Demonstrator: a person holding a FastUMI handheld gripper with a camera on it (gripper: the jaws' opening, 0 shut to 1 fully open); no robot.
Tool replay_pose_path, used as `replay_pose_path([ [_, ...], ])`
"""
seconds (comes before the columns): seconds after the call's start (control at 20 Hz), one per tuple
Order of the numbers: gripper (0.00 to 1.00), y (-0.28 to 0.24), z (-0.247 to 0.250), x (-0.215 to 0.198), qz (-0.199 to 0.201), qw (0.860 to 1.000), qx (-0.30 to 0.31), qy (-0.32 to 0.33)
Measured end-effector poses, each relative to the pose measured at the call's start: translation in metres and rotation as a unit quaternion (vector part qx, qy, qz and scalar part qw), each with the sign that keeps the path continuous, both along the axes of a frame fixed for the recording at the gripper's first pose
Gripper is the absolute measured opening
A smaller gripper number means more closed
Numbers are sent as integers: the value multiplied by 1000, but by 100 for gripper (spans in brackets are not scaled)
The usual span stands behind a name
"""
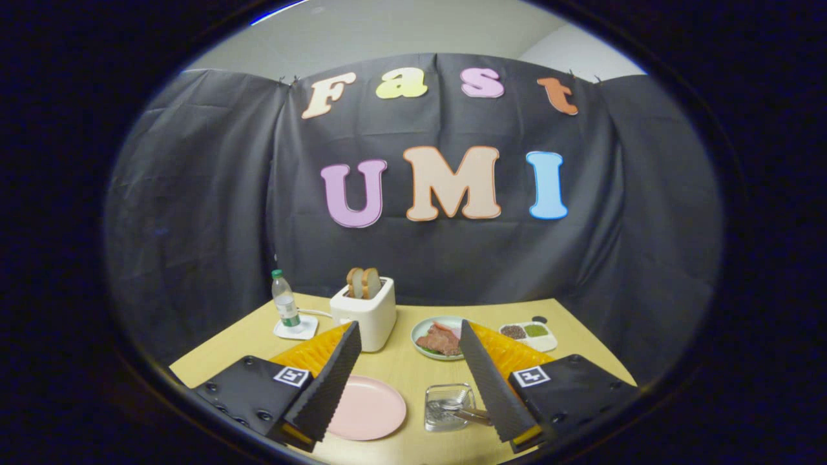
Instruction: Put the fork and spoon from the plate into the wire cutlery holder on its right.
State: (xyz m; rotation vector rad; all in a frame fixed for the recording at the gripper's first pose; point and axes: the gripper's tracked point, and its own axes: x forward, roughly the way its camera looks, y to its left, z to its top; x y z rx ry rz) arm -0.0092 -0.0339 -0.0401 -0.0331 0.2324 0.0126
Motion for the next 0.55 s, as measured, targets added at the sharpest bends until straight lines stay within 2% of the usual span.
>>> replay_pose_path([
  [0.25, 98, -7, 9, 3, -20, 998, -23, -48],
  [0.55, 98, -7, 19, 5, -24, 997, -23, -64],
])
